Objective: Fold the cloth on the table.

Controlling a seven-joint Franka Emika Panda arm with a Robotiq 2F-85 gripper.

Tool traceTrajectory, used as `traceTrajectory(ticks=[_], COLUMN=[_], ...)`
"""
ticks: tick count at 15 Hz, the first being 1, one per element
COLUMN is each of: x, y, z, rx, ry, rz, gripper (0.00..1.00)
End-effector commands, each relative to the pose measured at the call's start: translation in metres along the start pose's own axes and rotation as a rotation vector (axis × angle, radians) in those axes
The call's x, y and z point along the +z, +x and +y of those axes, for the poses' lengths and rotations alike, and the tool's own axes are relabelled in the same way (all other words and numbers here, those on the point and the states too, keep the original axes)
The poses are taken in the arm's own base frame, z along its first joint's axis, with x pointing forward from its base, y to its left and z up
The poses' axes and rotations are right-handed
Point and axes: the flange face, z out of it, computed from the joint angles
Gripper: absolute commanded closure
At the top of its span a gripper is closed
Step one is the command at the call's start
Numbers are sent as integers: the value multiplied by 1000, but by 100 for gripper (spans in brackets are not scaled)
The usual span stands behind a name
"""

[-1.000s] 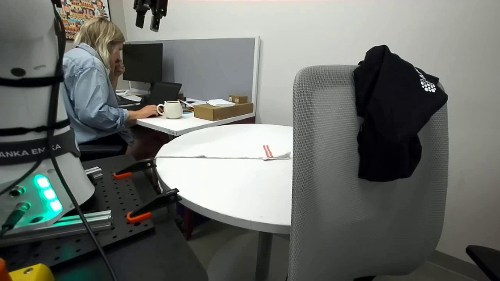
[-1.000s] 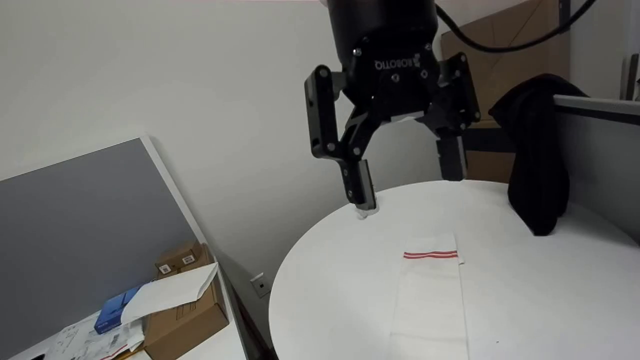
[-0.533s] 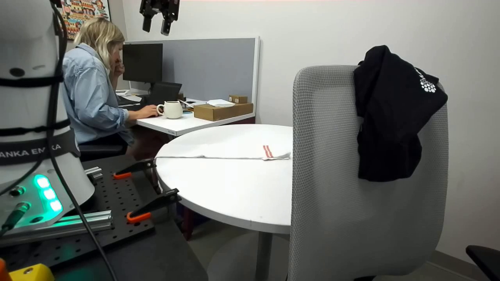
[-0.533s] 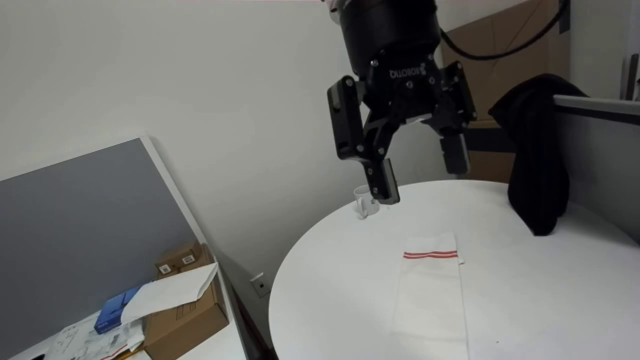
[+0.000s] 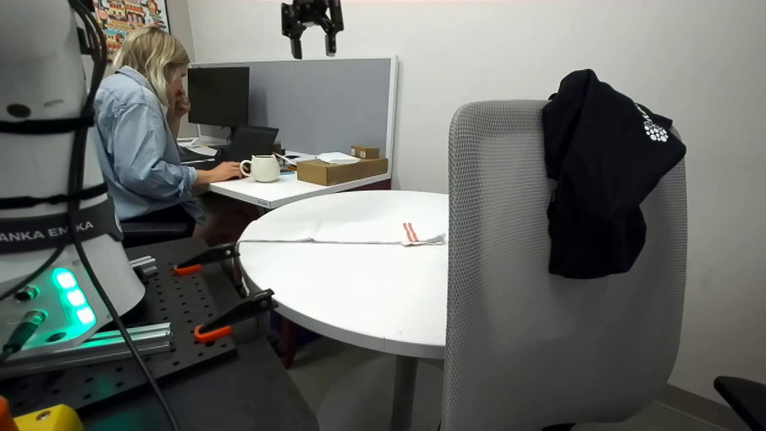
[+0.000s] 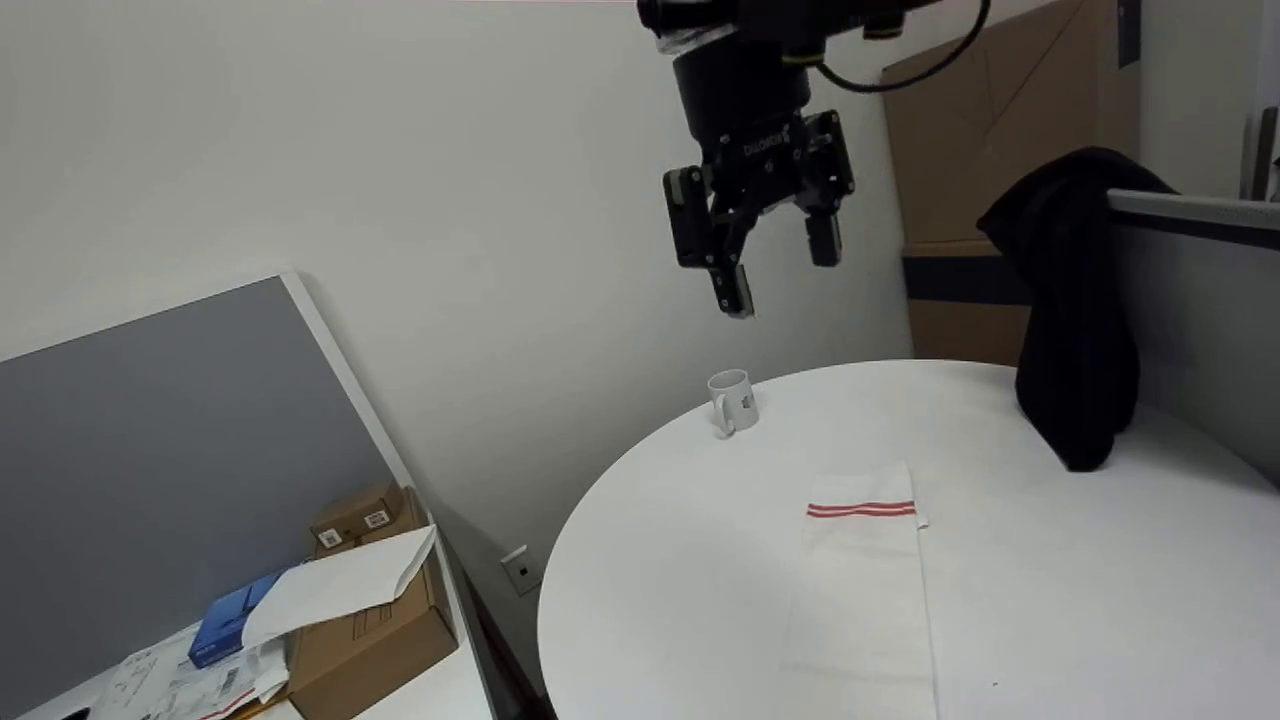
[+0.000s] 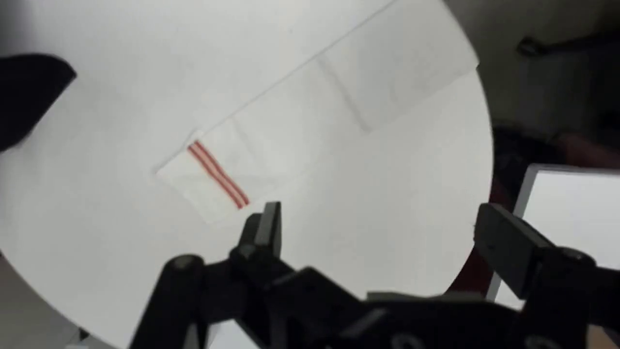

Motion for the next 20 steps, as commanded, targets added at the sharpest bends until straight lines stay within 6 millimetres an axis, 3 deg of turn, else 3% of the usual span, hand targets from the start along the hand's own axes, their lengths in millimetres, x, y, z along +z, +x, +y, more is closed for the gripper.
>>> traceTrajectory(ticks=[1,5,11,15,20], x=[20,71,146,180,224], y=[52,89,136,153,160], z=[51,104,149,173,200], rx=[33,107,141,164,185], ry=[-48,-21,-4,-3,-5], rz=[118,177,152,119,61], gripper=[0,0,0,0,0])
